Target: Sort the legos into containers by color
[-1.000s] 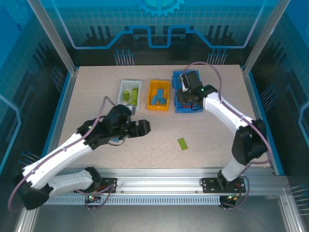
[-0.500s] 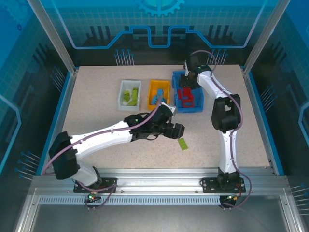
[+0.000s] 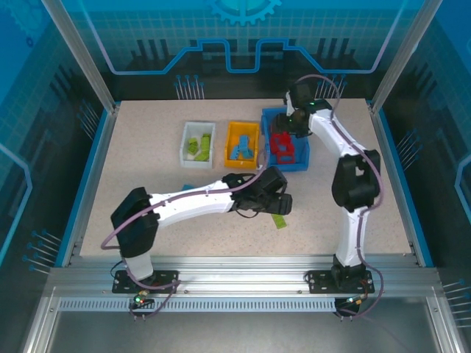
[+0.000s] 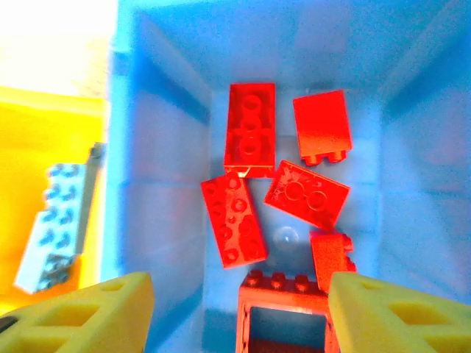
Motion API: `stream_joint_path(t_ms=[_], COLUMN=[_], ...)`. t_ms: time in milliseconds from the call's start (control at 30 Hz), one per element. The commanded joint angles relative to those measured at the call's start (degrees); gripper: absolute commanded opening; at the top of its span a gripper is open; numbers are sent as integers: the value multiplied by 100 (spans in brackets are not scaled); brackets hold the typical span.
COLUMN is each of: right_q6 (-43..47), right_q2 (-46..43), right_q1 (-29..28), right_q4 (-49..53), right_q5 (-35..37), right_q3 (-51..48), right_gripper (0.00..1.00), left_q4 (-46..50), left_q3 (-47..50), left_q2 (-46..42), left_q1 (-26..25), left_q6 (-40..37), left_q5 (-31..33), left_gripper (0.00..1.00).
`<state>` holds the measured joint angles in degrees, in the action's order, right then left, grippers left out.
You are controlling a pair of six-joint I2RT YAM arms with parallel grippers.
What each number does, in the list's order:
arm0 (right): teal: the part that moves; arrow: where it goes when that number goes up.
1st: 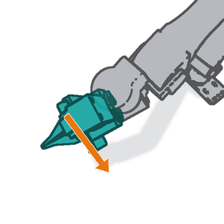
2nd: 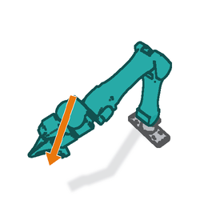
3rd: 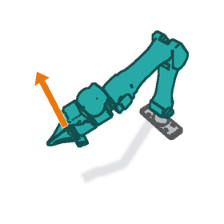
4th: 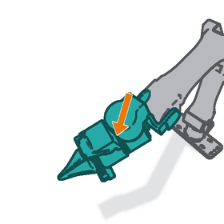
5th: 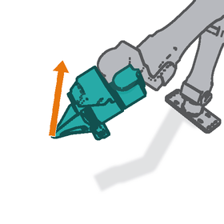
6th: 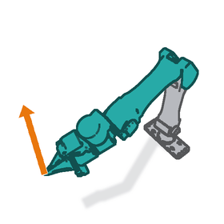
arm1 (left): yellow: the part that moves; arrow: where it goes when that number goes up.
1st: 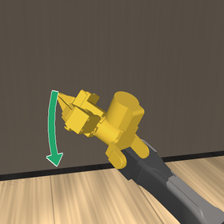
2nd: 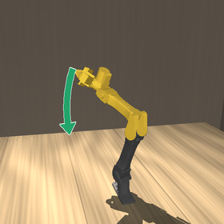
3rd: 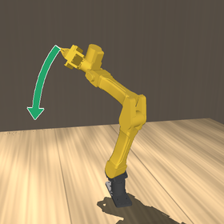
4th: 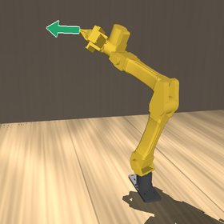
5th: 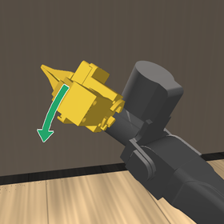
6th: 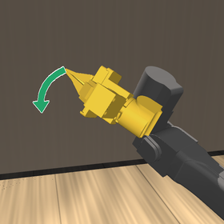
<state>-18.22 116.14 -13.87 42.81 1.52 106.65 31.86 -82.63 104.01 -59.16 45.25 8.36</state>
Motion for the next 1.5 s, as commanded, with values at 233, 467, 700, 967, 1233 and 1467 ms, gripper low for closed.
stream_joint_path(t_ms=[233, 467, 700, 967, 1233, 1467], right_q6=[69, -167, -351, -497, -569, -576], right_q2=[-3426, -5472, -6510, -6919, -7017, -7060], right_q1=[-82, -117, -122, -116, -132, -174], right_q4=[-317, -44, 311, 601, 660, 662], right_q5=[373, 489, 548, 481, 400, 261], right_q3=[-2168, -3369, -3857, -3944, -3987, -4005], right_gripper=[68, 69, 69, 70, 70, 70], left_q4=[2426, 2783, 2776, 2702, 2547, 1776], left_q3=[-1919, -2382, -2734, -2974, -2799, -2084], left_q2=[1462, 2016, 2548, 3001, 3123, 2832], left_q1=[-252, -254, -246, -215, -90, 16], left_q6=[2679, 3483, 3913, 4012, 3868, 3702], left_q5=[126, -217, -553, -684, -501, -403], left_gripper=[84, 81, 77, 67, 52, 38])
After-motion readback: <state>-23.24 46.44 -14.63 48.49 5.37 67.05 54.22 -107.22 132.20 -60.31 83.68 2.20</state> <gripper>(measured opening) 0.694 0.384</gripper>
